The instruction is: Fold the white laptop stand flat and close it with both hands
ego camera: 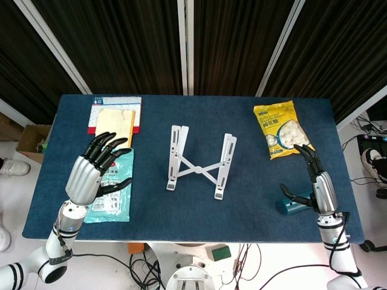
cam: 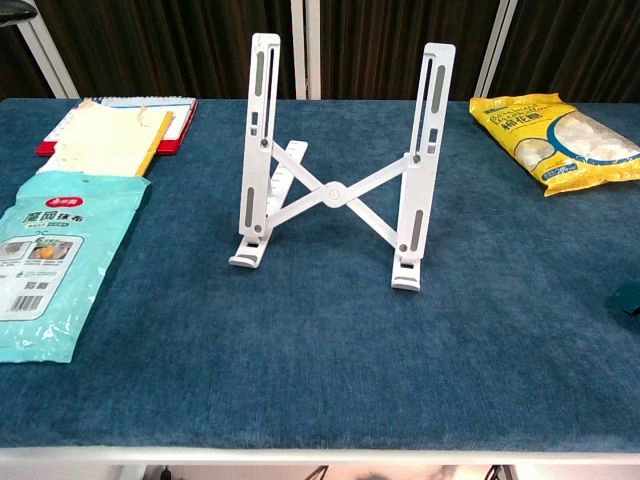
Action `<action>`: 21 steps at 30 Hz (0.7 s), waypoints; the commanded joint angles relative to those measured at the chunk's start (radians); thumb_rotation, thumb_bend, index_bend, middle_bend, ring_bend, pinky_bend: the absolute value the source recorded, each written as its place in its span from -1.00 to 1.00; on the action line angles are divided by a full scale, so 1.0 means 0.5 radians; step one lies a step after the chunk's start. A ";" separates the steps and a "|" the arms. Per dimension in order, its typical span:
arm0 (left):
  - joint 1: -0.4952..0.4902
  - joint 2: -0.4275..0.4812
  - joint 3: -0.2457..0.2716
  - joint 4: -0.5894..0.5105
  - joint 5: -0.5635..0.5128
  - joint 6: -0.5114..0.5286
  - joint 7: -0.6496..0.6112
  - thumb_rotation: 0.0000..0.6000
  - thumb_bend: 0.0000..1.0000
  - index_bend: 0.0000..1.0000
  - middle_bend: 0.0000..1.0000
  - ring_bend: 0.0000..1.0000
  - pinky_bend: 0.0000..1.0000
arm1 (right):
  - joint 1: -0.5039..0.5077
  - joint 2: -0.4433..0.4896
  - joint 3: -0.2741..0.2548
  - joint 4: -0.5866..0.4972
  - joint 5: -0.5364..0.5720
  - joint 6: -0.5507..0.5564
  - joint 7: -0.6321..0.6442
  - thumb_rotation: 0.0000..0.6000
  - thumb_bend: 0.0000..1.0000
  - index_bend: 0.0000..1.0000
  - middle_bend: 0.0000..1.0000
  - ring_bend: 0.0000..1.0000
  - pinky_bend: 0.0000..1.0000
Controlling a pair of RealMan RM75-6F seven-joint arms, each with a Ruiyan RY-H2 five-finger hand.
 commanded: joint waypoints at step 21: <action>0.249 0.273 0.206 -0.158 -0.532 -0.173 -0.025 1.00 -0.99 -0.46 -0.62 -0.74 -0.68 | 0.586 0.450 -0.018 -0.219 0.475 -1.534 0.679 1.00 -0.74 -1.00 -0.82 -1.00 -1.00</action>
